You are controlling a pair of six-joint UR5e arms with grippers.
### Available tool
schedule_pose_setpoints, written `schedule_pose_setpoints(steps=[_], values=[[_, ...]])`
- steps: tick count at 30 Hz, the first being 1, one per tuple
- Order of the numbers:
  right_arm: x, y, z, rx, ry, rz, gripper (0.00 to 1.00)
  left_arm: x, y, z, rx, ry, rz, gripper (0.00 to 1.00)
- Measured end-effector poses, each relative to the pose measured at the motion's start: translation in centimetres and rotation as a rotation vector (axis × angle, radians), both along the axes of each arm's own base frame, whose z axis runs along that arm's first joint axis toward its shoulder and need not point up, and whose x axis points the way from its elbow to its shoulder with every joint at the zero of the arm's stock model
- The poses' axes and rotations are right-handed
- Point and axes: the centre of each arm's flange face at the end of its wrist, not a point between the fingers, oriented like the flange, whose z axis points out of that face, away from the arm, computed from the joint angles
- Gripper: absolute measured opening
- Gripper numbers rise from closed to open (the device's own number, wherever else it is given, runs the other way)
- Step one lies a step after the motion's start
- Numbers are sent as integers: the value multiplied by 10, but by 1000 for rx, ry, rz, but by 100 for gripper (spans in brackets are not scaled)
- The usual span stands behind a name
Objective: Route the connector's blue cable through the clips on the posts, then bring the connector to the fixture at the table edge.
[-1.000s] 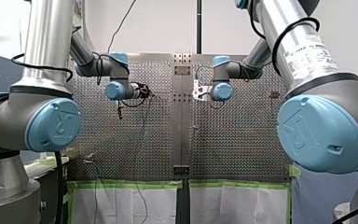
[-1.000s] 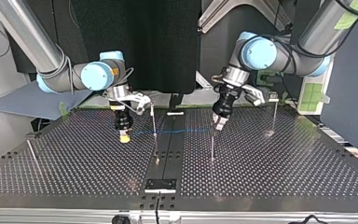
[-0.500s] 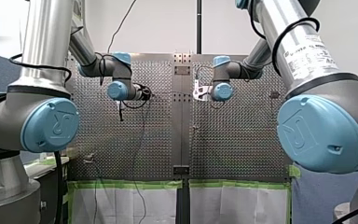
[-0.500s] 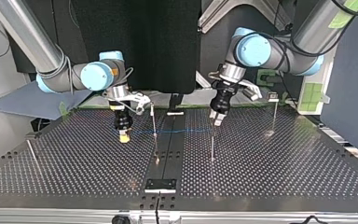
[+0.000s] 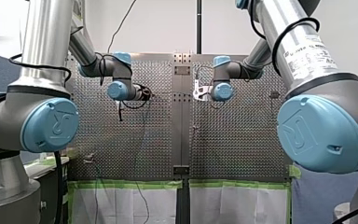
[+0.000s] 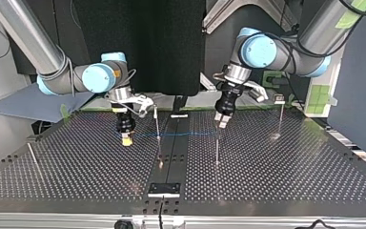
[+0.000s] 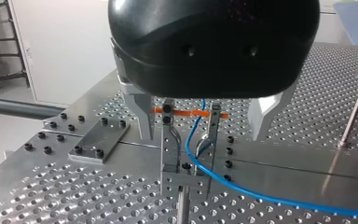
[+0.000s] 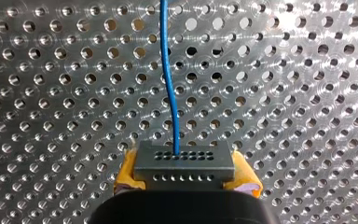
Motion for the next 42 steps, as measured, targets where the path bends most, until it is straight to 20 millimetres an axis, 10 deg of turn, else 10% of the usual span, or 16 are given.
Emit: schedule_pose_setpoints(steps=[42], values=[[-1, 0, -1, 7, 1, -1, 0, -34, -14, 4, 82, -1, -4, 99]])
